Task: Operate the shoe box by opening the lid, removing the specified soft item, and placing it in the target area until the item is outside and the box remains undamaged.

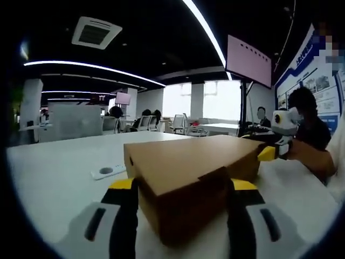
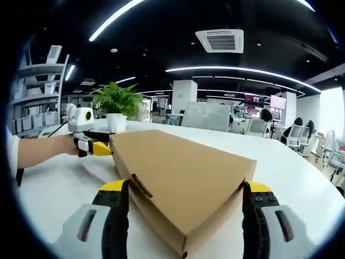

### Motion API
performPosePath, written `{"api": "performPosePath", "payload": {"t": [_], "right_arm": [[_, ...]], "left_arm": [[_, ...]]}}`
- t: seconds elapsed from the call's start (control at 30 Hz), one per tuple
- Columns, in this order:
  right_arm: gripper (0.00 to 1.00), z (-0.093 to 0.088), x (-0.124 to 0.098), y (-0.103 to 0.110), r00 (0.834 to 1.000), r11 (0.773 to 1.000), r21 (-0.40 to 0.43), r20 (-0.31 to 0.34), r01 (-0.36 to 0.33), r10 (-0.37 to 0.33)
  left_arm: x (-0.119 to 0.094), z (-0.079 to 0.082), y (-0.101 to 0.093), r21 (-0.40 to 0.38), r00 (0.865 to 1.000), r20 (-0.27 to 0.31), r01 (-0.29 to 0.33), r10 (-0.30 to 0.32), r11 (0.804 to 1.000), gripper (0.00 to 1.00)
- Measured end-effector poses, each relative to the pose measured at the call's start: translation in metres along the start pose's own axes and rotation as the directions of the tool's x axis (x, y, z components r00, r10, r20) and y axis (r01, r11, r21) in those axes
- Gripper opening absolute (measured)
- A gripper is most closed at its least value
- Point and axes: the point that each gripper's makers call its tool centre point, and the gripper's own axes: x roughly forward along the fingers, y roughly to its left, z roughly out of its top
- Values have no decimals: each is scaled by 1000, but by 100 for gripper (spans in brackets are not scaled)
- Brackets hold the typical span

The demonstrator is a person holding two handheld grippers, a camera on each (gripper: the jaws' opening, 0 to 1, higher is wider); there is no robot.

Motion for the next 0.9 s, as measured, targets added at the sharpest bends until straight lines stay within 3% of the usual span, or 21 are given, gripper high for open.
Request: {"api": "performPosePath", "payload": {"t": [0.47, 0.73, 0.9], "right_arm": [[86, -1, -6, 4, 999, 999, 1, -4, -37, 37], [87, -3, -9, 4, 997, 998, -1, 53, -61, 61], [84, -4, -12, 7, 996, 997, 22, 48, -70, 68]], "left_arm": [[-12, -1, -12, -7, 998, 17, -53, 53, 999, 67], [-17, -3, -18, -16, 995, 32, -97, 98, 995, 67], [-21, -4, -28, -21, 991, 45, -124, 125, 992, 67]]}}
